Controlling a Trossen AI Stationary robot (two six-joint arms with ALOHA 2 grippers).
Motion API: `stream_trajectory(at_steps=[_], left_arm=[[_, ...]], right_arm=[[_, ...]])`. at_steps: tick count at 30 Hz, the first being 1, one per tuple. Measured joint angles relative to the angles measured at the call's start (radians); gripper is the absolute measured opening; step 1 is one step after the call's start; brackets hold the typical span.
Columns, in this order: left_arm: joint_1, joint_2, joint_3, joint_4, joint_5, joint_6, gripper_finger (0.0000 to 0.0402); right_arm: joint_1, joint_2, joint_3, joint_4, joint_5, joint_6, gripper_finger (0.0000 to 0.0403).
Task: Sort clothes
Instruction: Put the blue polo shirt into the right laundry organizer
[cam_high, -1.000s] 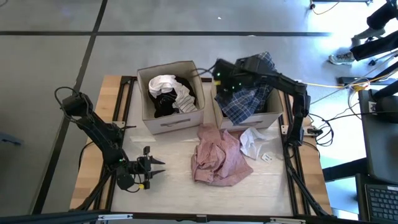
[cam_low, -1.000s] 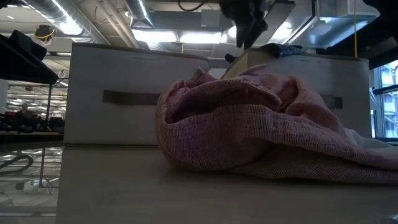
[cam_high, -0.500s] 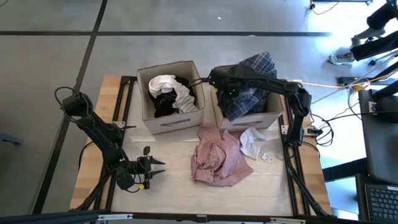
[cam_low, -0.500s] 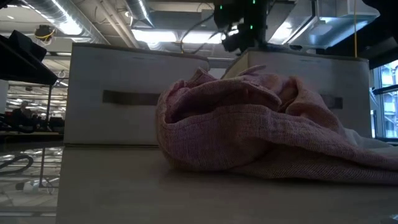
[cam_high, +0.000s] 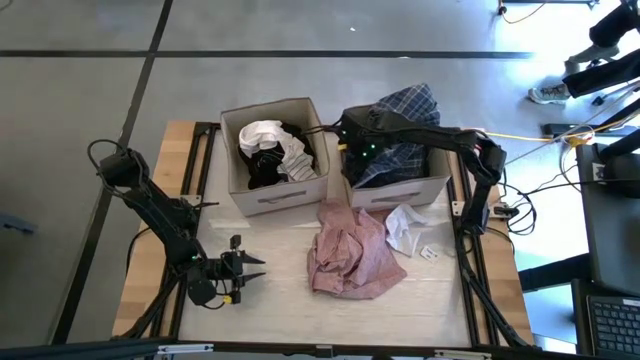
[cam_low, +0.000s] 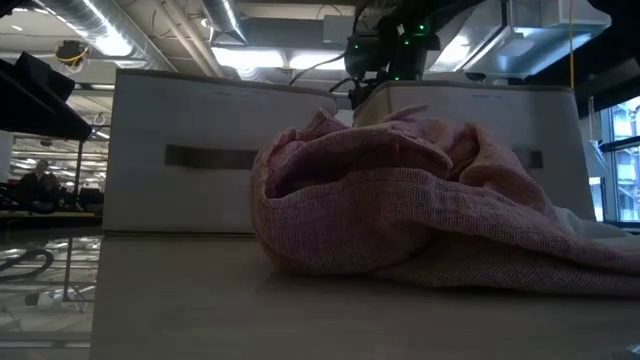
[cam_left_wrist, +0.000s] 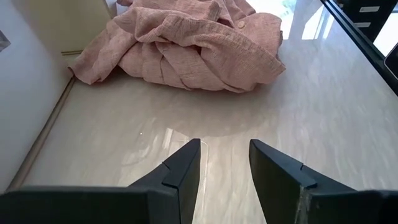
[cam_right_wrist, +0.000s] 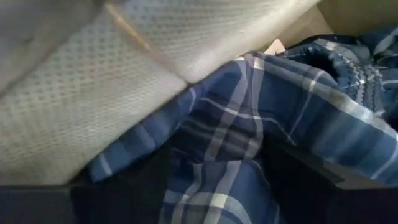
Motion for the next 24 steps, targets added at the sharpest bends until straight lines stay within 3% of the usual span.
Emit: stream_trajectory(at_steps=[15,18,24], left_arm=[[0.000,0.000,0.000,0.000,0.000,-0.018,0.0127],[0.000,0.000,0.000,0.000,0.000,-0.018,0.0127],[0.000,0.000,0.000,0.000,0.000,-0.018,0.0127]], right_arm=[[0.000,-0.206,0.095,-0.101,0.068,0.046,0.0250],[0.001,-0.265,0.095,-0.121,0.173,0.047,0.0250],[-0.009,-0.295,0.095,-0.157,0.565,0.048,0.0250]])
